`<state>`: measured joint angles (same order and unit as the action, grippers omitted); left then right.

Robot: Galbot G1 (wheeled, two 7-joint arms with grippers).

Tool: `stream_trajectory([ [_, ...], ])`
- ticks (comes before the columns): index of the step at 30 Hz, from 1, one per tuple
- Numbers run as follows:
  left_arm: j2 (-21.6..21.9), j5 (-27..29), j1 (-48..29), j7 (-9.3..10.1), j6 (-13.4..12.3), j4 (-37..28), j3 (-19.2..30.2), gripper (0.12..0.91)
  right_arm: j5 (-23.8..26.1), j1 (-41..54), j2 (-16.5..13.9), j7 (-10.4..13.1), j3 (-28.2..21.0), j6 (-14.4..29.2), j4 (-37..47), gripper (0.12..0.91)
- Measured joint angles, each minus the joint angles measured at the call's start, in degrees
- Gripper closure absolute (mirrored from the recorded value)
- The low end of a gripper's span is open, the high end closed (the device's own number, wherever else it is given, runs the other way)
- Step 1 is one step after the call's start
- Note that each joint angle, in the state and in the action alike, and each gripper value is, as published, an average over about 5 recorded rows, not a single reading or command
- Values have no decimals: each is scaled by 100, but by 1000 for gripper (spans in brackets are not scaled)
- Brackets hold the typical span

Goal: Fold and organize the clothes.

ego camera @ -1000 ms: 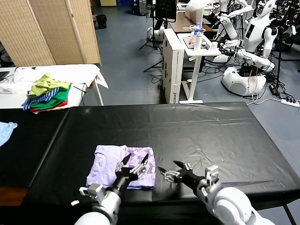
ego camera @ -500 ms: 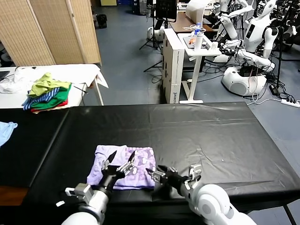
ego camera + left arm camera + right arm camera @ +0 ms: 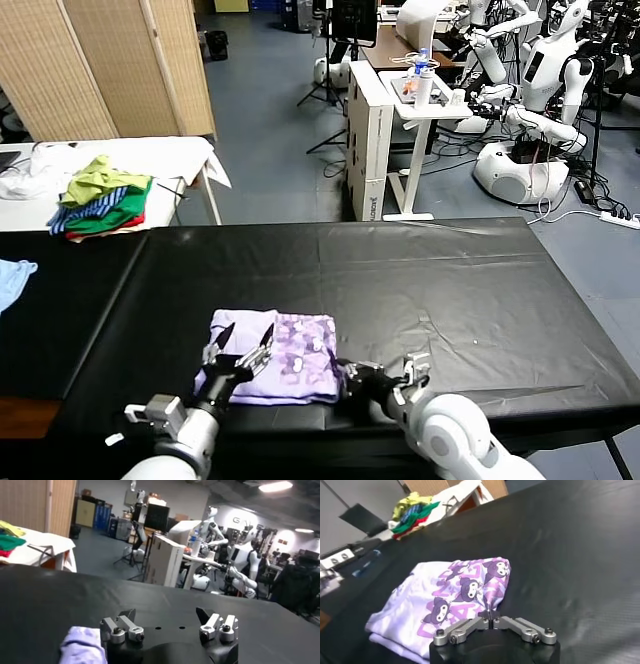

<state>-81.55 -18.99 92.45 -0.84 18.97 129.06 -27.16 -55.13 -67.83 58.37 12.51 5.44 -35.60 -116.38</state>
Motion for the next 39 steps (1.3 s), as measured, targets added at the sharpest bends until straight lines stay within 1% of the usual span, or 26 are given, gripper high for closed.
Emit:
stream_trajectory([
  [5, 41, -1, -11, 0, -27, -70, -74, 123, 15, -100, -364, 56, 366, -240, -183, 884],
  [9, 51, -7, -24, 2, -36, -128, -92, 123, 59, -116, -611, -36, 578, -342, -261, 884],
  [11, 60, -15, -15, 11, -34, -142, -111, 123, 112, -125, -693, -96, 638, -366, -308, 864],
  [12, 72, -18, -8, 23, -33, -146, -123, 123, 138, -135, -731, -119, 665, -373, -337, 835],
  [15, 134, -31, 12, 94, -26, -146, -152, 123, 177, -179, -838, -126, 745, -374, -432, 682],
  [16, 161, -43, 20, 118, -30, -143, -160, 123, 191, -199, -873, -122, 775, -366, -469, 606],
  [18, 216, -78, 43, 142, -73, -136, -182, 123, 236, -240, -942, -120, 840, -332, -547, 493],
  [19, 247, -93, 59, 135, -117, -137, -197, 123, 272, -267, -976, -125, 879, -298, -590, 417],
  [22, 353, -113, 116, 104, -334, -165, -245, 123, 441, -366, -1058, -186, 1007, -146, -710, 241],
  [23, 391, -112, 138, 100, -402, -175, -260, 123, 512, -405, -1075, -219, 1053, -81, -745, 197],
  [25, 458, -119, 188, 131, -491, -179, -288, 123, 643, -490, -1093, -272, 1145, 65, -804, 141],
  [28, 533, -138, 285, 215, -524, -136, -349, 123, 828, -637, -1105, -333, 1286, 315, -854, 121],
  [30, 590, -147, 379, 240, -555, -89, -401, 123, 997, -758, -1108, -415, 1385, 518, -853, 119],
  [35, 783, -148, 782, 218, -730, 47, -584, 123, 1596, -1272, -1045, -802, 1685, 1258, -758, 118],
  [39, 852, -139, 1132, 216, -806, 102, -725, 123, 1985, -1779, -973, -979, 1923, 1828, -761, 118],
])
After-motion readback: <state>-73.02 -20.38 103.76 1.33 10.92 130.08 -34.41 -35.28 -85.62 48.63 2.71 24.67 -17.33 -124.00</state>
